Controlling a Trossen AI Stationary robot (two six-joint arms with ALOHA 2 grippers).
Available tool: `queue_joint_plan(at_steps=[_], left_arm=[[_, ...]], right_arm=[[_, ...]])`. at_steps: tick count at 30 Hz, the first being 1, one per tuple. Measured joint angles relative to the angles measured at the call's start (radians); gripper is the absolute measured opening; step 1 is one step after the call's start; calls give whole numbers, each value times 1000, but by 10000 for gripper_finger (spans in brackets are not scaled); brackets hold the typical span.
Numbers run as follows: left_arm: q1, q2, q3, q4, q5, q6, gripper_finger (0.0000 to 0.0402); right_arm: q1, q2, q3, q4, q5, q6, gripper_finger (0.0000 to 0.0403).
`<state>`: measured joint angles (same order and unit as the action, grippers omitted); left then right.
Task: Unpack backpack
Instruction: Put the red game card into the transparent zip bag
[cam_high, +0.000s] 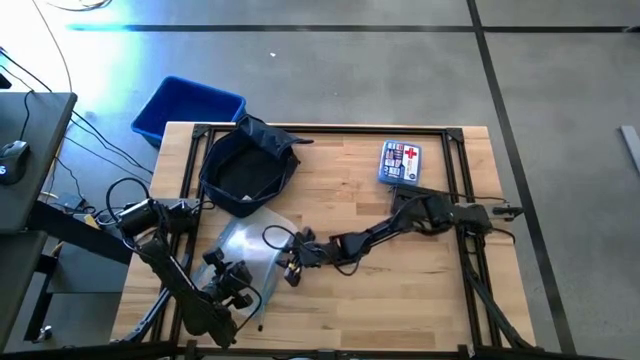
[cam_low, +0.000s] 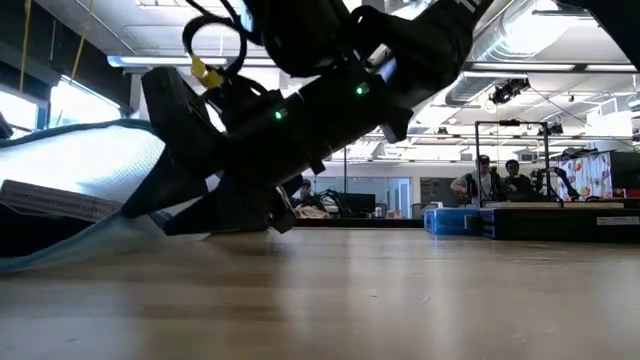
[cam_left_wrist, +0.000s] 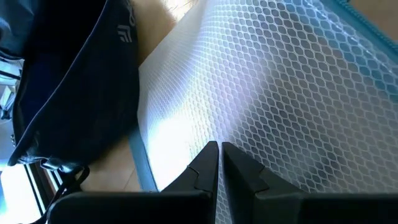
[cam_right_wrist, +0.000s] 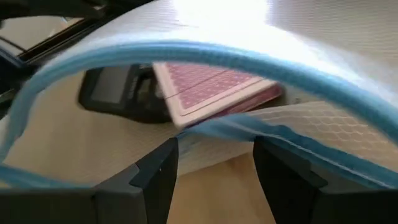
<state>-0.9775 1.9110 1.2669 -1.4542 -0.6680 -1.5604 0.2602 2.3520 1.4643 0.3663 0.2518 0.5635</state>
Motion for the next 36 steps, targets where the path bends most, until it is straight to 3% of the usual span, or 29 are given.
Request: queue_joint_plan(at_steps=[8,15,26,31,36], left_arm=[[0,0,0,24,10,1,0],[-59,2,-23,67,203,-30,0],[-105,3,-224,186,154,-149,0],[-108,5,-211,184,133,-170,0],[-134,5,-138,144,114,-149,0]], right_arm=[[4,-1,0,-102,132,136,192],[1,1,63,-205,150,152,181],[-33,170,454,-476,133,67,180],[-38,188,532,-499,163,-21,180],[-15,139,583,-663,183,-116,180]])
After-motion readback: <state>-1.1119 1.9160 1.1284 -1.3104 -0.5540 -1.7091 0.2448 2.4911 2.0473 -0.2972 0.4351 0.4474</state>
